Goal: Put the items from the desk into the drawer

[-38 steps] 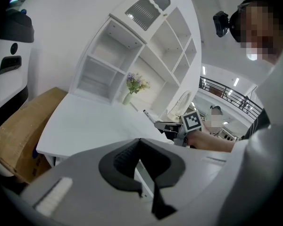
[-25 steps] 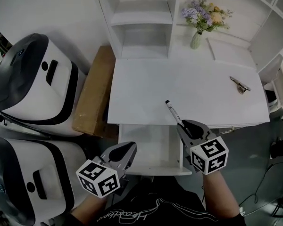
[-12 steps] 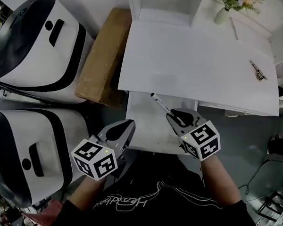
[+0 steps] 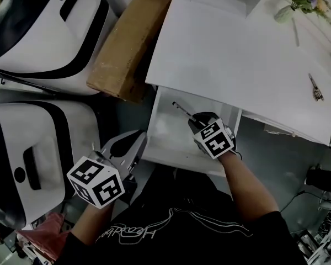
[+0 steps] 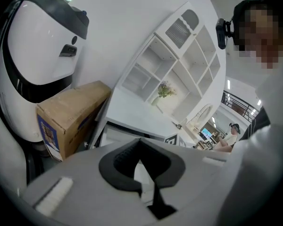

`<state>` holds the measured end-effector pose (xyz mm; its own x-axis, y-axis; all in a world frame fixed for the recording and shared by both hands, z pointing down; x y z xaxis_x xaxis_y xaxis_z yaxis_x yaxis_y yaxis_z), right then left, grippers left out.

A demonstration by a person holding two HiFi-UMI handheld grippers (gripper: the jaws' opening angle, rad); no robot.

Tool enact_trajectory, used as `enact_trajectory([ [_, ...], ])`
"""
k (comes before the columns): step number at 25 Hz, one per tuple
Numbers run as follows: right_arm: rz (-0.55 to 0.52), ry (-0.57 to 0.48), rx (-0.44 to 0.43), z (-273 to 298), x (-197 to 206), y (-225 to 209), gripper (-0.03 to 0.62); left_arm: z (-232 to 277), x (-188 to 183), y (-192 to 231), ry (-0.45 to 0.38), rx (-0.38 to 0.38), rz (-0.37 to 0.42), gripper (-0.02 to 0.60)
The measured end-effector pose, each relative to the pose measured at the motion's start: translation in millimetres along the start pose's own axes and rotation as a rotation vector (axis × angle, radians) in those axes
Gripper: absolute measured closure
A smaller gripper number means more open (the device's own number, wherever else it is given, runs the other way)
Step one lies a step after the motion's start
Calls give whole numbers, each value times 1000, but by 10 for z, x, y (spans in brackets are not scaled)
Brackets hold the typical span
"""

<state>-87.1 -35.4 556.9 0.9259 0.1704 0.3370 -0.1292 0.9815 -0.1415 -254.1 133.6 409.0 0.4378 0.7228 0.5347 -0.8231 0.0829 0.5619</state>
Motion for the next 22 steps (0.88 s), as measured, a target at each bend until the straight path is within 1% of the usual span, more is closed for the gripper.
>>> enact_trajectory([
  [3,-14,60,8,278,44,-70,519,-49,77,45,-3,-21,-36,574],
  [7,-39,84,27,537,81,-115,519,-68,160,109,-8,-33,-63,572],
  [15,-56,140,31,773,156,-123,517,-57,224,160,-7,-57,-106,574],
  [18,-58,168,32,814,184,-119,517,-43,224,157,-4,-55,-106,574],
  [20,-44,176,18,828,193,-114,497,-32,219,153,-2,-48,-100,574],
  [22,-30,176,1,808,181,-100,426,-28,204,152,-4,-34,-83,574],
])
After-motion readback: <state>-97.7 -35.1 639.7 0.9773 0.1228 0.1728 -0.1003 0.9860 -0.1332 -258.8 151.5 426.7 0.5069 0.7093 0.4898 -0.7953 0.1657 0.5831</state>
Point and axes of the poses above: the fingertips, and each gripper's own axes: z forward along the fingers, y to its left, x out of its underside, the point moved 9 cm from there along -z, backward along the fingers, and after that the axes turned 13 degrees about y, right-handed, at the moved point
